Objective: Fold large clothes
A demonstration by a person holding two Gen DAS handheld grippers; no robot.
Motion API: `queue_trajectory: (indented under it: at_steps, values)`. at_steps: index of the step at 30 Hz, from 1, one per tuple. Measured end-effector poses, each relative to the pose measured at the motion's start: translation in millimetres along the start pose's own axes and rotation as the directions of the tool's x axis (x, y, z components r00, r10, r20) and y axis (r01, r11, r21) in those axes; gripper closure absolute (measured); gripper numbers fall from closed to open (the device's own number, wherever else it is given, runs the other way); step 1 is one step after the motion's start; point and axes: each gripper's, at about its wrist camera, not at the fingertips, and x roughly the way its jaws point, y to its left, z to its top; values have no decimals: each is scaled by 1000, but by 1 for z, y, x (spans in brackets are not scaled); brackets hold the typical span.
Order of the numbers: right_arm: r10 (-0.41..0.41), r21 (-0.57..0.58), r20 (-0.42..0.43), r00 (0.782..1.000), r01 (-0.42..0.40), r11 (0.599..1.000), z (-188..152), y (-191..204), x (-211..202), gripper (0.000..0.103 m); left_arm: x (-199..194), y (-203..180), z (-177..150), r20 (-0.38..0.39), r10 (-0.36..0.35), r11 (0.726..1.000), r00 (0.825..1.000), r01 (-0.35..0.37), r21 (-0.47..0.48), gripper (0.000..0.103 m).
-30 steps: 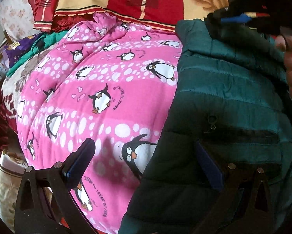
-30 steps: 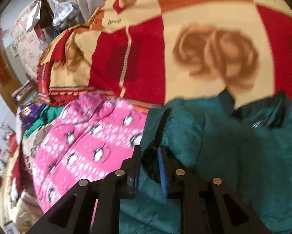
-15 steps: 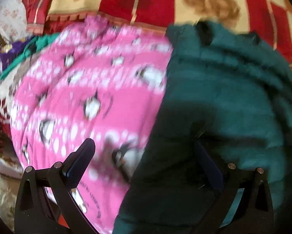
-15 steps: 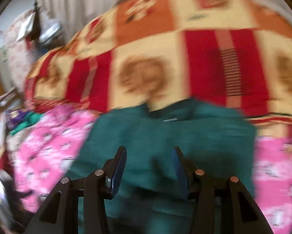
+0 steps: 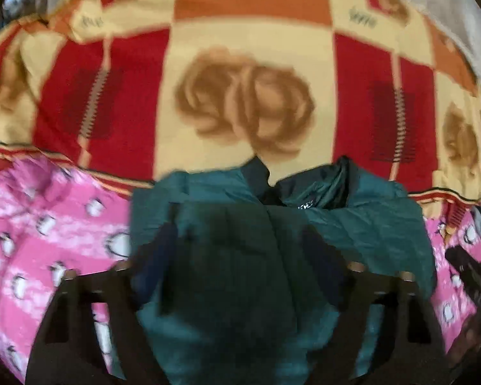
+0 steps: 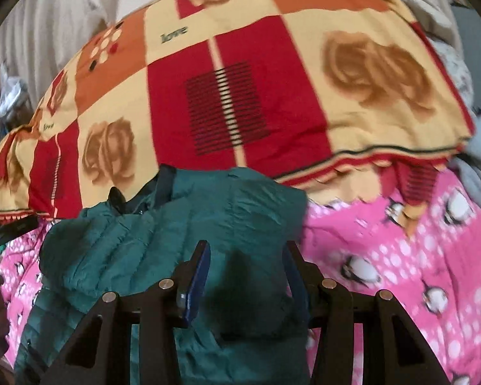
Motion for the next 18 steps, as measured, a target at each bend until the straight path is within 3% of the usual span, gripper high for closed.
queue_trajectory:
  at_steps: [3, 7, 9, 11, 18]
  values:
    - [41, -13, -42, 998, -41, 999, -2, 9, 27, 61, 44, -1, -2, -45, 113, 993, 993, -112, 23, 37]
    - [88, -33, -117, 989, -93, 995, -11, 13, 57, 61, 73, 19, -32, -98, 189, 982, 977, -188, 16, 37]
    - [148, -24, -216, 965, -157, 987, -19, 17, 77, 61, 72, 30, -42, -93, 213, 977, 973, -214, 4, 37]
    - [151, -48, -274, 950, -171, 984, -26, 24, 89, 61, 66, 42, -48, -99, 202, 978, 974, -206, -36, 37]
    - [158, -55, -301, 940, -183, 982, -32, 28, 91, 61, 55, 41, -59, -88, 235, 972, 968, -237, -8, 37]
